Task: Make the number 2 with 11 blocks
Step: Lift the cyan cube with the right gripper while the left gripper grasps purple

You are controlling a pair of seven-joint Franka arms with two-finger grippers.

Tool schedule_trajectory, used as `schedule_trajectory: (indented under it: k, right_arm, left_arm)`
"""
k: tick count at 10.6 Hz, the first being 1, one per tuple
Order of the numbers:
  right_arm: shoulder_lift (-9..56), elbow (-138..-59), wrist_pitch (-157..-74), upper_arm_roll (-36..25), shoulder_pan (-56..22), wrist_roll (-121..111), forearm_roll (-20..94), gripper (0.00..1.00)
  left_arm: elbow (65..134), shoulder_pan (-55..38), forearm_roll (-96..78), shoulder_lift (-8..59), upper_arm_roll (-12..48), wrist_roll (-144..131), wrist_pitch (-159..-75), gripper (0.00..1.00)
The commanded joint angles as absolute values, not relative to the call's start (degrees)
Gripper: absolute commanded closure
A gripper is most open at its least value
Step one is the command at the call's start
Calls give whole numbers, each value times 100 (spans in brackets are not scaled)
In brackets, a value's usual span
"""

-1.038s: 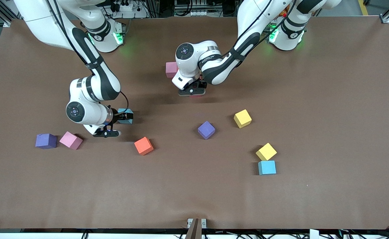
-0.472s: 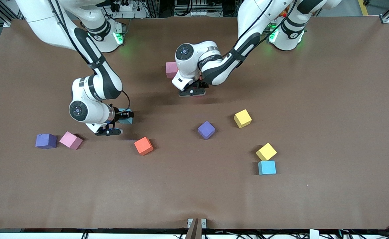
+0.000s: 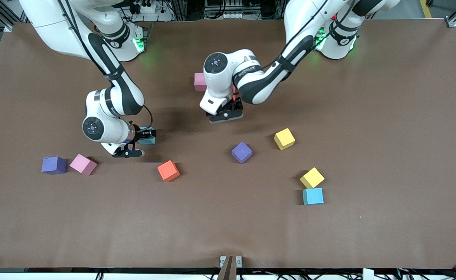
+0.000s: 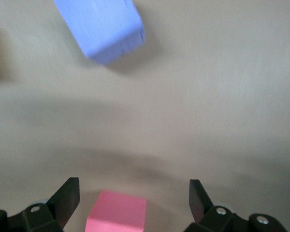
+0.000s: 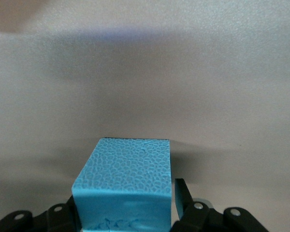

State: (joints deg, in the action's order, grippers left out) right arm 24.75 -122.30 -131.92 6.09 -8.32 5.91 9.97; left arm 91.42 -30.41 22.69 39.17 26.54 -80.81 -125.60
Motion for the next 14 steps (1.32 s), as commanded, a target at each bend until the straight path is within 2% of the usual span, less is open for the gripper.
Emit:
schedule_trajectory:
  k: [1,2,3,6,9,12,14]
  right_arm:
    - [2373,-12384,-13298,598,-861,510,1055,40]
    - [2356,-12384,-13298,598,-861,510,1055,58]
    - [2321,-12366,-13289,598,-861,501,1055,67]
    - [2005,-12357,-13272,598,-1037,457,801,68]
    - [1496,-12384,-13245,598,-1457,396,-33,67]
    - [785,-12743,-13315,563,-2081,-296,-70,67]
    - [153,-13120,-13324,248,-2477,-517,-53,67]
  left_arm:
    - [8748,-2997,2093,4016,2227,-8455,-12445,0]
    - [8493,-2997,1770,4138,1997,-8464,-12445,0]
    - [8325,-3006,1575,4218,1752,-8455,-12454,0]
    - [7885,-2980,1529,4630,1661,-8446,-12489,0]
    - [7787,-3032,1520,4903,1661,-8726,-12612,0]
    - [7787,-3050,1520,4975,1661,-8754,-12621,0]
    - [7796,-3032,1503,5018,1661,-8780,-12621,0]
